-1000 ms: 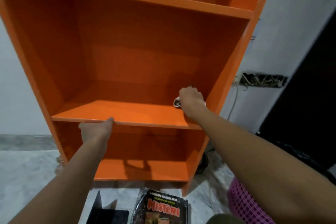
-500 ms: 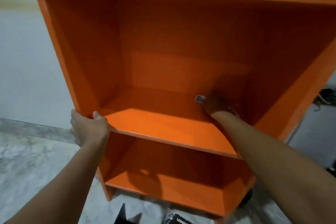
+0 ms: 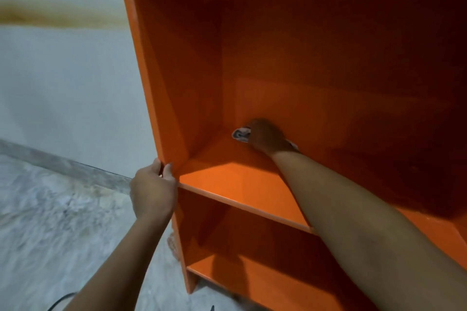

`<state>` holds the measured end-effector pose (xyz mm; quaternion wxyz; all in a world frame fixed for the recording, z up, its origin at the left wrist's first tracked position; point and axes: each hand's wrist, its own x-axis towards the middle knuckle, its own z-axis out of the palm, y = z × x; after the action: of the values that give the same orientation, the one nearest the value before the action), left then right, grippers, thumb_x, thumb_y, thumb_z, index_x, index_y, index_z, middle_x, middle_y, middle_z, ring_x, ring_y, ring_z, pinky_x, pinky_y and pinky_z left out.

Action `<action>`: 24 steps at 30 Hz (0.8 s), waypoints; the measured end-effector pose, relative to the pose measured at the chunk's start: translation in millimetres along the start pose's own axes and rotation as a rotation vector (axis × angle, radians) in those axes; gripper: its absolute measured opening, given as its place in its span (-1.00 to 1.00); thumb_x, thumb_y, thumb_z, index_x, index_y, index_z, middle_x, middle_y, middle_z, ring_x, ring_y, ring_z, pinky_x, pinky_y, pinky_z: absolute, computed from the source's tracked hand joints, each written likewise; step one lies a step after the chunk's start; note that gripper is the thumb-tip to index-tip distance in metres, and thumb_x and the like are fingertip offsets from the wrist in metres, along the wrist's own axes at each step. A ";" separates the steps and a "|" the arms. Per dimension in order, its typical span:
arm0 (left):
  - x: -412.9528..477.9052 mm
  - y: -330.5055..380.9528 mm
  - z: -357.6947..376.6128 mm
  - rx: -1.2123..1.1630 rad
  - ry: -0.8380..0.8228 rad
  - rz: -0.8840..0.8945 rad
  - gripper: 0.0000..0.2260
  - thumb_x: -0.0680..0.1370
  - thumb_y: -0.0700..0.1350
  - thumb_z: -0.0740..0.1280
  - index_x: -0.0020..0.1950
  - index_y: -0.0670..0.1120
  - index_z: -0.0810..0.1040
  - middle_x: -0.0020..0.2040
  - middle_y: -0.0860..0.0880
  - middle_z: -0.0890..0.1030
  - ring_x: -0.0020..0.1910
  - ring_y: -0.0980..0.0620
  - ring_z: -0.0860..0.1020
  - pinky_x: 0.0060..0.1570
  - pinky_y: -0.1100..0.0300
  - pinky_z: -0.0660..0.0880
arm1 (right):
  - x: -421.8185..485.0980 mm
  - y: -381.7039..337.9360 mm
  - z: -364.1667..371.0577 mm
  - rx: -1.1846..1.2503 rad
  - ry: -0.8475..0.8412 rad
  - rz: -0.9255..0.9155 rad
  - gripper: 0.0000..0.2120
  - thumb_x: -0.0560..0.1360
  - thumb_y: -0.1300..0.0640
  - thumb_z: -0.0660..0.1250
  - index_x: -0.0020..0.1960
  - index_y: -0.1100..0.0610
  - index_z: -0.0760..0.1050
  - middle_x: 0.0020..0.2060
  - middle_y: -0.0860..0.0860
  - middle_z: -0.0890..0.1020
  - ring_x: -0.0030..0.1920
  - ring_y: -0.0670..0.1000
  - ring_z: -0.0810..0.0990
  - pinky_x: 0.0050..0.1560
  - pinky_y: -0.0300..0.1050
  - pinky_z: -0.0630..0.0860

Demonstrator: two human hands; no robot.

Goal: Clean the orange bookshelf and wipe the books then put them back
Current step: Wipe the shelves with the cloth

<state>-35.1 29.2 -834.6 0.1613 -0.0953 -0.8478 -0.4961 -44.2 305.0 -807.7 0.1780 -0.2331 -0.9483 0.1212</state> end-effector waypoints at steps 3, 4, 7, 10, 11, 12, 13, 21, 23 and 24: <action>4.3 -3.0 -3.5 0.007 -0.056 0.018 -0.81 0.61 -0.12 0.26 0.03 -0.14 0.66 -0.22 -0.12 0.67 -0.27 -0.14 0.62 -0.15 -0.03 0.61 | 8.2 -22.6 13.0 -0.002 -0.007 -0.087 -0.76 0.56 0.11 0.27 0.16 0.11 0.62 0.11 0.16 0.65 0.06 0.19 0.62 0.01 -0.02 0.54; 5.7 -3.8 -5.5 0.013 -0.074 0.025 -0.81 0.62 -0.12 0.26 0.03 -0.14 0.66 -0.23 -0.11 0.67 -0.28 -0.13 0.62 -0.17 0.00 0.61 | 9.5 -31.8 17.4 0.011 -0.027 -0.115 -0.75 0.56 0.10 0.27 0.17 0.08 0.61 0.12 0.15 0.64 0.07 0.18 0.62 0.00 -0.04 0.53; 7.7 -3.2 -10.1 0.007 -0.114 0.035 -0.78 0.63 -0.12 0.27 0.13 -0.16 0.66 -0.12 -0.14 0.69 -0.23 -0.10 0.62 -0.11 0.03 0.60 | 9.9 -54.5 26.1 0.053 -0.084 -0.138 -0.76 0.56 0.07 0.28 0.17 0.08 0.59 0.13 0.14 0.62 0.07 0.19 0.60 -0.02 -0.06 0.51; 8.0 -1.2 -11.9 -0.008 -0.137 0.033 -0.76 0.64 -0.12 0.26 0.19 -0.18 0.64 -0.03 -0.16 0.69 -0.15 -0.12 0.63 -0.03 0.03 0.56 | -9.8 -64.9 23.0 0.111 -0.205 -0.177 -0.79 0.57 0.09 0.24 0.13 0.03 0.60 0.07 0.08 0.63 0.05 0.13 0.61 -0.02 -0.07 0.52; 8.7 -1.0 -13.4 -0.015 -0.149 0.030 -0.77 0.63 -0.11 0.27 0.15 -0.18 0.65 -0.07 -0.16 0.69 -0.17 -0.13 0.63 -0.06 0.05 0.56 | -24.8 -69.7 18.9 0.115 -0.259 -0.215 -0.78 0.56 0.12 0.24 0.13 0.01 0.60 0.04 0.05 0.64 0.03 0.10 0.62 -0.02 -0.05 0.55; 9.9 -1.8 -14.5 -0.020 -0.162 0.028 -0.79 0.63 -0.11 0.28 0.09 -0.16 0.67 -0.14 -0.15 0.68 -0.20 -0.13 0.63 -0.12 0.09 0.56 | -43.4 -76.0 14.6 0.118 -0.294 -0.268 -0.75 0.54 0.16 0.25 0.15 -0.02 0.59 0.01 0.03 0.64 0.01 0.07 0.62 -0.03 -0.03 0.57; 10.7 -1.7 -17.7 -0.024 -0.189 0.023 -0.82 0.62 -0.11 0.29 0.02 -0.13 0.68 -0.21 -0.13 0.67 -0.23 -0.13 0.63 -0.19 0.13 0.53 | -64.4 -83.2 8.7 0.112 -0.287 -0.357 -0.70 0.52 0.21 0.27 0.19 -0.02 0.58 0.02 0.01 0.63 0.01 0.05 0.60 -0.04 -0.03 0.55; 13.8 7.5 -36.4 -0.108 -0.196 0.097 -0.81 0.63 -0.10 0.27 -0.01 -0.10 0.67 -0.25 -0.01 0.60 -0.30 0.02 0.55 -0.33 0.25 0.41 | -166.2 -102.2 -28.1 0.271 -0.387 -0.826 -0.41 0.27 0.49 0.22 0.25 0.22 0.57 0.18 0.15 0.58 0.18 0.06 0.49 0.20 -0.22 0.37; 15.0 13.7 -32.1 -0.080 -0.132 0.098 -0.81 0.63 -0.12 0.27 0.00 -0.13 0.67 -0.23 -0.08 0.62 -0.27 -0.04 0.53 -0.25 0.19 0.43 | -154.1 -89.6 -40.7 0.425 -0.304 -0.669 -0.49 0.34 0.49 0.29 0.24 0.20 0.58 0.15 0.09 0.60 0.15 -0.01 0.54 0.16 -0.27 0.42; 16.0 16.1 -30.3 -0.046 -0.119 0.103 -0.80 0.63 -0.12 0.26 0.04 -0.17 0.67 -0.16 -0.12 0.66 -0.24 -0.07 0.55 -0.19 0.15 0.46 | -141.6 -81.1 -45.7 0.561 -0.271 -0.539 -0.56 0.37 0.48 0.34 0.20 0.20 0.60 0.08 0.06 0.61 0.08 -0.01 0.59 0.07 -0.19 0.50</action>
<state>-39.3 10.6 -801.8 0.1339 -0.1716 -0.8382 -0.5001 58.7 173.1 -780.7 0.1337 0.0992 -0.9205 0.3535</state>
